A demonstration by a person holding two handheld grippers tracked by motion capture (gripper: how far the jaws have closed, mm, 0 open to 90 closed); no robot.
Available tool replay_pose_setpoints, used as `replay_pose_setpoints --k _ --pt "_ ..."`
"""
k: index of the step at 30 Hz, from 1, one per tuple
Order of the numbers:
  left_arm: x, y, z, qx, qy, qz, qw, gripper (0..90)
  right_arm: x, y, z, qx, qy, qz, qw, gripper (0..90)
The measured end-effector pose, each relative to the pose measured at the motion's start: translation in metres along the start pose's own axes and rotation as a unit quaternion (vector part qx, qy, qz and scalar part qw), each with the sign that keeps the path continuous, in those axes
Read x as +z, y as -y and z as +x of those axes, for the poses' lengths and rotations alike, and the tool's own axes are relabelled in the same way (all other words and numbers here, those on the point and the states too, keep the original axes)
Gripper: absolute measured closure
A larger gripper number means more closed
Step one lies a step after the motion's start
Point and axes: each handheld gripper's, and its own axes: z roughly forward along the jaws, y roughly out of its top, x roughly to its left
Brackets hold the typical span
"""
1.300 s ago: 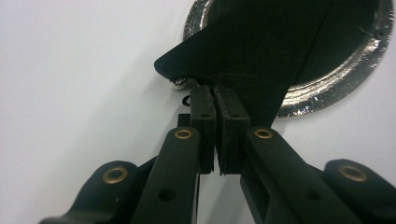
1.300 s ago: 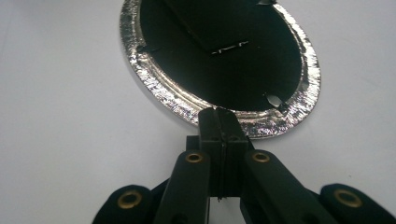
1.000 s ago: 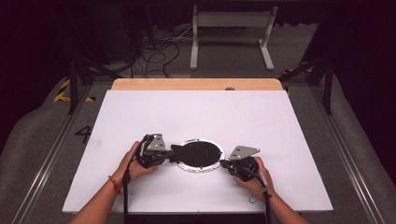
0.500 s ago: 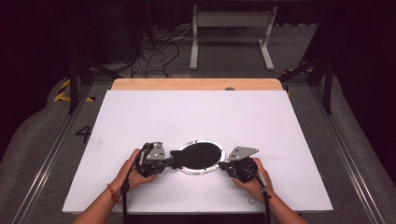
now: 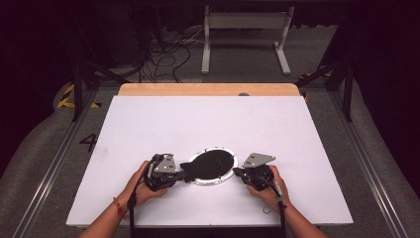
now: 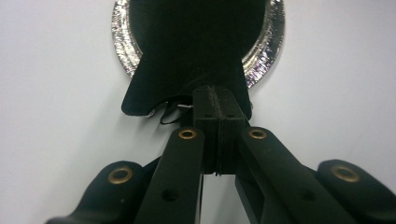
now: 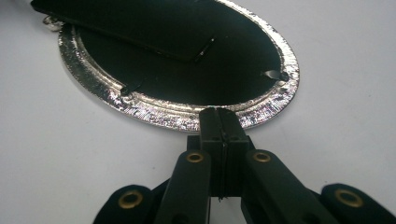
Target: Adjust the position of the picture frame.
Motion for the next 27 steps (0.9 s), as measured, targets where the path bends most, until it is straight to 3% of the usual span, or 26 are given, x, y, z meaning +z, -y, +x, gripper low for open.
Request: replay_pose_setpoints --k 13,21,27 --pt "0.003 -0.003 -0.013 0.005 0.011 -0.003 0.9999 89.8 0.009 -0.006 -0.009 0.008 0.029 -0.003 0.9995 90.0" --pt "0.008 -0.007 -0.024 0.020 0.025 -0.004 0.9995 89.6 -0.001 -0.002 -0.002 0.006 -0.006 0.010 0.9999 90.0" --pt "0.012 -0.012 -0.032 0.028 0.033 -0.002 0.9991 89.4 -0.001 -0.001 0.002 0.006 -0.013 0.009 0.9999 90.0"
